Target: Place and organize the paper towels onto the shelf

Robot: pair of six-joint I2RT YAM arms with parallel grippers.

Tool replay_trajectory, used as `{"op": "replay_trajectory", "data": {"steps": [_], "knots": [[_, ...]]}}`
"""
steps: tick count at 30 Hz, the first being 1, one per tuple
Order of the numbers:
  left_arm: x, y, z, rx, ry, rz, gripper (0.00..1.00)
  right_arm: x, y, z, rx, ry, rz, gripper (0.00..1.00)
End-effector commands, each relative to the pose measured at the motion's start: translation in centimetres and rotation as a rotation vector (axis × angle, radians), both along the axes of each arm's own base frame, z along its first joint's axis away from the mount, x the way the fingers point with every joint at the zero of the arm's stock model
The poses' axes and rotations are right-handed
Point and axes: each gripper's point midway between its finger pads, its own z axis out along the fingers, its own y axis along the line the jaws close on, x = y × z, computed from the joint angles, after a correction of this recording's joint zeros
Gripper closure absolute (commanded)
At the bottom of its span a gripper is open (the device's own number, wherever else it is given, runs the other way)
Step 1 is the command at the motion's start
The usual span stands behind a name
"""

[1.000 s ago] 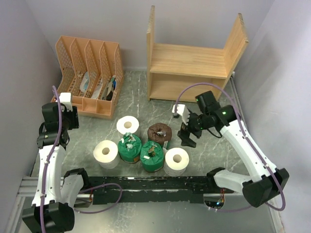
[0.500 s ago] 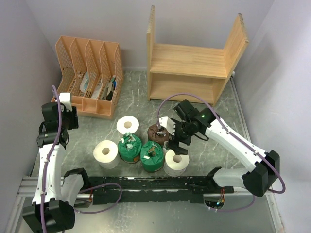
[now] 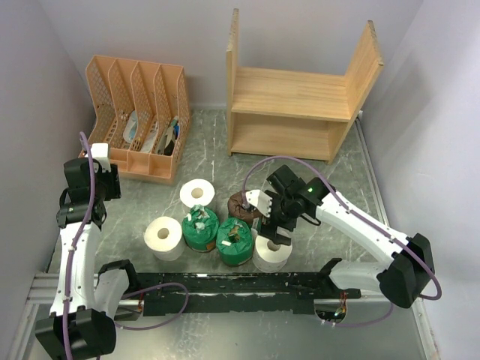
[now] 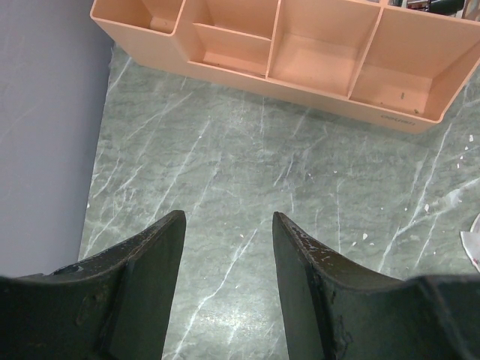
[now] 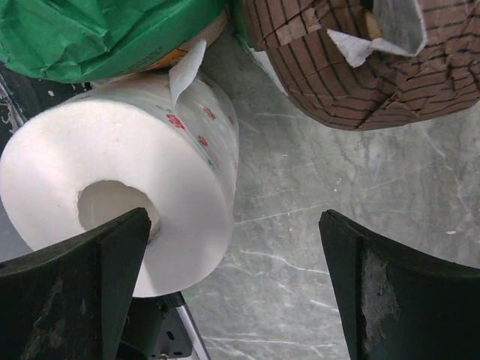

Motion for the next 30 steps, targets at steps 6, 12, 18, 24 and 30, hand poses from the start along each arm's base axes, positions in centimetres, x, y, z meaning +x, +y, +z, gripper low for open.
{"op": "replay_trajectory", "data": {"steps": [6,12,18,24,30], "knots": [[-0.2,0.2,0.8,0.002,-0.036,0.006,0.38,0.5,1.0,-1.2,-0.015,0.014,0.033,0.06],[-0.1,0.4,0.7,0.001,-0.035,0.014,0.38,-0.5,1.1,-2.3,-0.054,0.1,0.073,0.2],[-0.2,0.4,0.7,0.001,-0.036,0.016,0.38,-0.4,1.0,-1.7,-0.052,0.077,0.074,0.44],[-0.2,0.5,0.5,0.0,-0.027,0.02,0.38,-0.4,-0.9,0.4,-0.128,0.038,0.094,0.71],[-0.1,0.4,0.6,-0.002,-0.031,0.02,0.38,1.6,-2.3,4.2,-0.13,-0.058,0.04,1.0]]}}
